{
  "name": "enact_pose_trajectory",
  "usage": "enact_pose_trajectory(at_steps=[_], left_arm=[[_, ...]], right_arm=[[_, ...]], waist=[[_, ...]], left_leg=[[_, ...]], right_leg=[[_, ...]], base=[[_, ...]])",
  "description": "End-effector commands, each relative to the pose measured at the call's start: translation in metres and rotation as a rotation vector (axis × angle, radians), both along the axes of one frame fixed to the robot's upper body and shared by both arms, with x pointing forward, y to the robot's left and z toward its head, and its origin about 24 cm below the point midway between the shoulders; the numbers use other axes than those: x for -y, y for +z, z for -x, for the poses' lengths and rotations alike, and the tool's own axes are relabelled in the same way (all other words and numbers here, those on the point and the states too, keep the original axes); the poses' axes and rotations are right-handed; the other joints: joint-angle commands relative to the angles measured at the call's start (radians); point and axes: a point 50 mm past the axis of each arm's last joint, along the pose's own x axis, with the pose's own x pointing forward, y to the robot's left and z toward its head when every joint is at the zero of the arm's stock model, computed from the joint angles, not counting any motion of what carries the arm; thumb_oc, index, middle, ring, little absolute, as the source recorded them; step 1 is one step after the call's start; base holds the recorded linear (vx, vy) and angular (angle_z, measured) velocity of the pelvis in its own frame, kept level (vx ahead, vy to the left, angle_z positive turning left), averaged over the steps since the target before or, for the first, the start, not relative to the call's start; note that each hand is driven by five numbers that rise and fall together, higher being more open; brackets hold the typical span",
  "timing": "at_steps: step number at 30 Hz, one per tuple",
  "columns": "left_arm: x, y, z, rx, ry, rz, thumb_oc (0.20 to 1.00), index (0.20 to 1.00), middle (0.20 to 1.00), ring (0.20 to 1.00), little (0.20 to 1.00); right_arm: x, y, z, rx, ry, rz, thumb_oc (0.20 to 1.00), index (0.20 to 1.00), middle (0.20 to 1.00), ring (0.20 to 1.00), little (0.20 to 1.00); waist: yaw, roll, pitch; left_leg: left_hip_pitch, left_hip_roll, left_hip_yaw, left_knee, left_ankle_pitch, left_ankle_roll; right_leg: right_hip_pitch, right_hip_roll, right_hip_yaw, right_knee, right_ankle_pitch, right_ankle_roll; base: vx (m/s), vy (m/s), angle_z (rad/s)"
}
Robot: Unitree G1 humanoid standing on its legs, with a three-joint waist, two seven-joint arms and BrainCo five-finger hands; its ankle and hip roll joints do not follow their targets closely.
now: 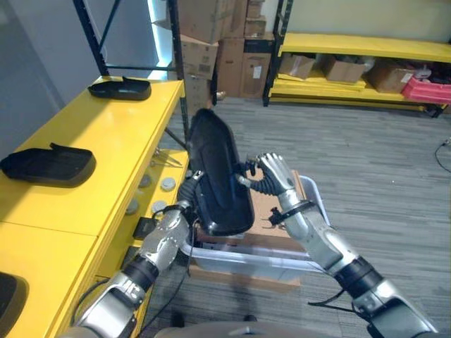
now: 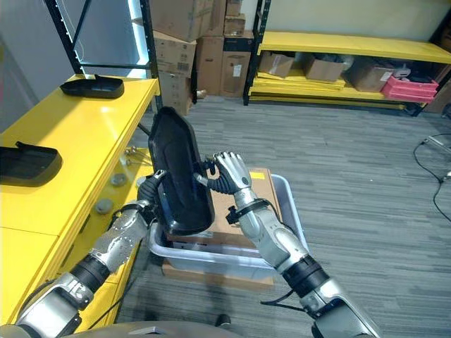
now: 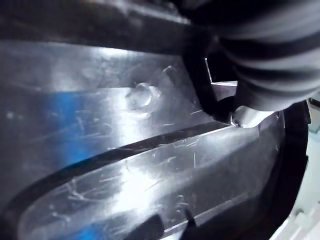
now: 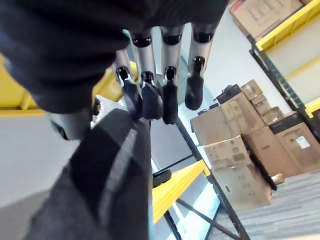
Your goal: Move parts from the plastic box to the shelf.
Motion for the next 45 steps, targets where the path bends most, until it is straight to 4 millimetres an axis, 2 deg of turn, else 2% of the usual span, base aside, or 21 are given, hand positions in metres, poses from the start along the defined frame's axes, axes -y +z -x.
enact_pose_trajectory(at_steps=[1,2,3,4,5,9,10,11,14,15,17,20,22,27,30,36,38,39,41,42,45], left_arm=[[0.009,0.047,-0.021,0.285,-0.025,-0.154,0.2,0.2,0.2,0.2,0.2],[0.004,0.045,-0.021,0.301,-0.024,-0.227,0.2,0.2,0.2,0.2,0.2],[-0.014,0.044,-0.017,0.351,-0.011,-0.376,0.2,0.2,0.2,0.2,0.2],[-0.02,0.045,-0.015,0.374,-0.007,-0.422,0.2,0.2,0.2,0.2,0.2],[-0.038,0.051,-0.008,0.439,0.018,-0.526,0.2,0.2,0.2,0.2,0.2],[-0.063,0.062,0.003,0.527,0.107,-0.641,0.2,0.2,0.2,0.2,0.2],[-0.063,0.061,0.004,0.526,0.108,-0.642,0.2,0.2,0.2,0.2,0.2],[-0.07,0.073,0.01,0.584,0.149,-0.638,0.2,0.2,0.2,0.2,0.2],[-0.073,0.091,0.019,0.679,0.173,-0.596,0.2,0.2,0.2,0.2,0.2],[-0.073,0.091,0.019,0.679,0.173,-0.596,0.2,0.2,0.2,0.2,0.2],[-0.067,0.118,0.03,0.809,0.153,-0.482,0.2,0.2,0.2,0.2,0.2],[-0.064,0.131,0.037,0.871,0.138,-0.43,0.2,0.2,0.2,0.2,0.2],[-0.061,0.147,0.046,0.933,0.094,-0.336,0.2,0.2,0.2,0.2,0.2],[-0.061,0.148,0.051,0.931,0.054,-0.311,0.2,0.2,0.2,0.2,0.2],[-0.071,0.126,0.052,0.822,0.059,-0.334,0.2,0.2,0.2,0.2,0.2],[-0.084,0.111,0.059,0.746,0.105,-0.337,0.2,0.2,0.2,0.2,0.2],[-0.084,0.114,0.059,0.765,0.118,-0.329,0.2,0.2,0.2,0.2,0.2],[-0.082,0.113,0.059,0.77,0.112,-0.324,0.2,0.2,0.2,0.2,0.2],[-0.083,0.116,0.066,0.794,0.105,-0.311,0.2,0.2,0.2,0.2,0.2],[-0.083,0.116,0.066,0.794,0.105,-0.311,0.2,0.2,0.2,0.2,0.2],[-0.088,0.122,0.072,0.819,0.126,-0.315,0.2,0.2,0.2,0.2,0.2]], right_arm=[[-0.008,0.012,0.005,-0.028,0.083,-0.209,1.0,1.0,1.0,1.0,1.0],[0.001,0.007,0.004,-0.071,0.048,-0.28,1.0,1.0,1.0,1.0,1.0],[0.023,-0.01,0.005,-0.153,-0.047,-0.351,1.0,1.0,1.0,1.0,1.0],[0.031,-0.018,0.006,-0.184,-0.076,-0.342,1.0,1.0,1.0,1.0,1.0],[0.051,-0.043,0.014,-0.294,-0.158,-0.329,1.0,1.0,1.0,1.0,1.0],[0.082,-0.096,0.035,-0.518,-0.327,-0.339,1.0,1.0,1.0,1.0,1.0],[0.082,-0.096,0.035,-0.52,-0.326,-0.34,1.0,1.0,1.0,1.0,1.0],[0.093,-0.125,0.05,-0.63,-0.417,-0.309,1.0,1.0,1.0,1.0,1.0],[0.099,-0.164,0.075,-0.818,-0.514,-0.318,1.0,1.0,1.0,1.0,1.0],[0.098,-0.164,0.075,-0.818,-0.514,-0.318,1.0,1.0,1.0,1.0,1.0],[0.094,-0.208,0.106,-1.059,-0.579,-0.234,1.0,1.0,1.0,1.0,1.0],[0.088,-0.223,0.12,-1.158,-0.594,-0.227,1.0,1.0,1.0,1.0,1.0],[0.083,-0.246,0.147,-1.339,-0.685,-0.287,1.0,1.0,1.0,1.0,1.0],[0.077,-0.252,0.151,-1.402,-0.698,-0.317,1.0,1.0,1.0,1.0,1.0],[0.07,-0.255,0.147,-1.429,-0.707,-0.328,1.0,1.0,1.0,1.0,1.0],[0.066,-0.253,0.136,-1.423,-0.694,-0.334,1.0,1.0,1.0,1.0,1.0],[0.07,-0.251,0.13,-1.414,-0.697,-0.307,1.0,1.0,1.0,1.0,1.0],[0.071,-0.253,0.136,-1.441,-0.691,-0.263,1.0,1.0,1.0,1.0,1.0],[0.08,-0.256,0.147,-1.481,-0.699,-0.217,1.0,1.0,1.0,1.0,1.0],[0.08,-0.256,0.148,-1.482,-0.698,-0.217,1.0,1.0,1.0,1.0,1.0],[0.09,-0.254,0.149,-1.47,-0.765,-0.282,1.0,1.0,1.0,1.0,1.0]], waist=[[0.015,-0.049,0.0],[0.014,-0.049,-0.001],[0.014,-0.045,0.002],[0.016,-0.045,0.002],[0.021,-0.047,0.003],[0.03,-0.055,0.006],[0.029,-0.055,0.005],[0.034,-0.059,0.008],[0.043,-0.063,0.011],[0.042,-0.064,0.011],[0.061,-0.064,0.015],[0.068,-0.064,0.018],[0.085,-0.061,0.028],[0.115,-0.06,0.057],[0.161,-0.054,0.088],[0.211,-0.036,0.119],[0.26,-0.013,0.158],[0.271,-0.014,0.153],[0.283,-0.025,0.144],[0.282,-0.025,0.144],[0.28,-0.037,0.13]], left_leg=[[0.064,-0.021,-0.012,-0.006,-0.167,0.028],[0.062,-0.022,-0.011,-0.006,-0.166,0.028],[0.06,-0.022,-0.009,-0.006,-0.165,0.029],[0.06,-0.022,-0.009,-0.006,-0.165,0.029],[0.059,-0.024,-0.008,-0.006,-0.167,0.029],[0.057,-0.025,-0.01,-0.006,-0.168,0.028],[0.057,-0.025,-0.01,-0.006,-0.168,0.028],[0.055,-0.026,-0.013,-0.006,-0.167,0.027],[0.051,-0.027,-0.019,-0.006,-0.166,0.026],[0.051,-0.027,-0.019,-0.006,-0.165,0.026],[0.045,-0.03,-0.032,-0.006,-0.164,0.025],[0.042,-0.032,-0.038,-0.006,-0.162,0.025],[0.036,-0.028,-0.059,-0.006,-0.156,0.019],[0.007,-0.002,-0.09,0.005,-0.132,-0.005],[-0.01,0.039,-0.102,0.033,-0.121,-0.036],[-0.068,0.041,-0.132,0.106,-0.108,-0.05],[-0.172,0.018,-0.145,0.183,-0.04,-0.08],[-0.177,0.017,-0.139,0.192,-0.067,-0.08],[-0.172,-0.013,-0.065,0.285,-0.138,-0.053],[-0.175,-0.014,-0.065,0.294,-0.145,-0.052],[-0.158,-0.037,0.031,0.412,-0.227,-0.023]], right_leg=[[0.052,-0.033,-0.002,0.007,-0.15,0.032],[0.049,-0.034,-0.001,0.007,-0.147,0.033],[0.045,-0.036,0.0,0.008,-0.143,0.035],[0.044,-0.037,0.0,0.007,-0.142,0.035],[0.043,-0.039,-0.002,0.006,-0.138,0.036],[0.042,-0.039,-0.003,0.006,-0.135,0.038],[0.042,-0.039,-0.003,0.006,-0.135,0.038],[0.041,-0.039,-0.006,0.006,-0.135,0.038],[0.043,-0.041,-0.012,0.006,-0.134,0.039],[0.043,-0.041,-0.012,0.006,-0.134,0.039],[0.044,-0.043,-0.022,0.006,-0.135,0.038],[0.047,-0.042,-0.028,0.006,-0.137,0.037],[0.049,-0.037,-0.042,0.01,-0.145,0.028],[0.048,-0.013,-0.071,0.012,-0.161,0.007],[0.061,0.025,-0.093,0.003,-0.187,-0.013],[0.06,0.035,-0.109,0.003,-0.206,-0.029],[0.056,0.023,-0.177,0.003,-0.219,-0.04],[0.063,0.026,-0.193,0.003,-0.242,-0.044],[0.068,0.014,-0.263,0.003,-0.238,-0.052],[0.069,0.014,-0.264,0.003,-0.239,-0.05],[0.067,-0.004,-0.33,0.006,-0.234,-0.058]], base=[[0.0,0.0,0.0],[-0.03,0.022,0.01],[0.0,0.0,0.0],[-0.02,0.027,-0.04],[-0.02,0.014,-0.06],[0.0,0.003,-0.02],[0.0,0.0,0.0],[0.0,0.0,0.0],[0.0,0.0,0.0],[0.0,-0.013,0.05],[-0.01,-0.023,0.07],[0.0,-0.022,0.05],[0.0,-0.067,0.16],[-0.03,-0.125,0.25],[-0.02,-0.188,0.26],[0.0,-0.104,0.09],[-0.1,-0.095,0.38],[-0.06,-0.177,1.68],[-0.01,-0.144,2.28],[-0.04,-0.053,1.08],[-0.04,-0.03,0.69]])
